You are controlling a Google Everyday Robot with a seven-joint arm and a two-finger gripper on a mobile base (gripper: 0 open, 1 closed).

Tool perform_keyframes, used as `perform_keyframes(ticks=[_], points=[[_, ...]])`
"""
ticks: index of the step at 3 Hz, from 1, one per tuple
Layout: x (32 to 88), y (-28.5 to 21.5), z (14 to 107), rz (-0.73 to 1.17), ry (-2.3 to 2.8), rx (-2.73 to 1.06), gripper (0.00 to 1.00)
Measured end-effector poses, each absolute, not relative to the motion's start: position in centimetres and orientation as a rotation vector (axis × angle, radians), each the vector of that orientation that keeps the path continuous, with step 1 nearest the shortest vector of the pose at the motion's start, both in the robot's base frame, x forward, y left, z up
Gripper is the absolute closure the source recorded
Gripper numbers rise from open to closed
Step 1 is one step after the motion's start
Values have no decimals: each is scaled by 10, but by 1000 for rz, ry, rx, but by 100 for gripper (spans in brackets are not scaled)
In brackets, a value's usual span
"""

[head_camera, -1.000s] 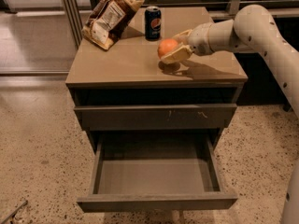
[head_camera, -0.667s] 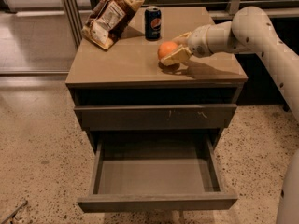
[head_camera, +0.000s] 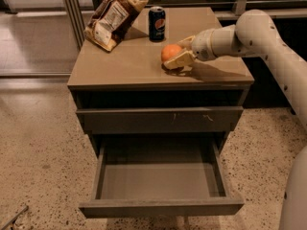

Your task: Pick orange from middle drawer and place on counter

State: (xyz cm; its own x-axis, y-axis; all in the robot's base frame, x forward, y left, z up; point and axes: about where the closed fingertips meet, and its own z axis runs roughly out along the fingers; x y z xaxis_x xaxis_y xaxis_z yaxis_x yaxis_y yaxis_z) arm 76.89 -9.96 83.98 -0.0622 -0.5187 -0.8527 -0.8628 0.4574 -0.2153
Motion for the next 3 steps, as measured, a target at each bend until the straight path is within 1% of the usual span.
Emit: perform_keyframes(ticks=[1, 3], points=[[769, -100, 840, 438, 1724, -1193, 81], [769, -100, 840, 438, 1724, -1193, 34]])
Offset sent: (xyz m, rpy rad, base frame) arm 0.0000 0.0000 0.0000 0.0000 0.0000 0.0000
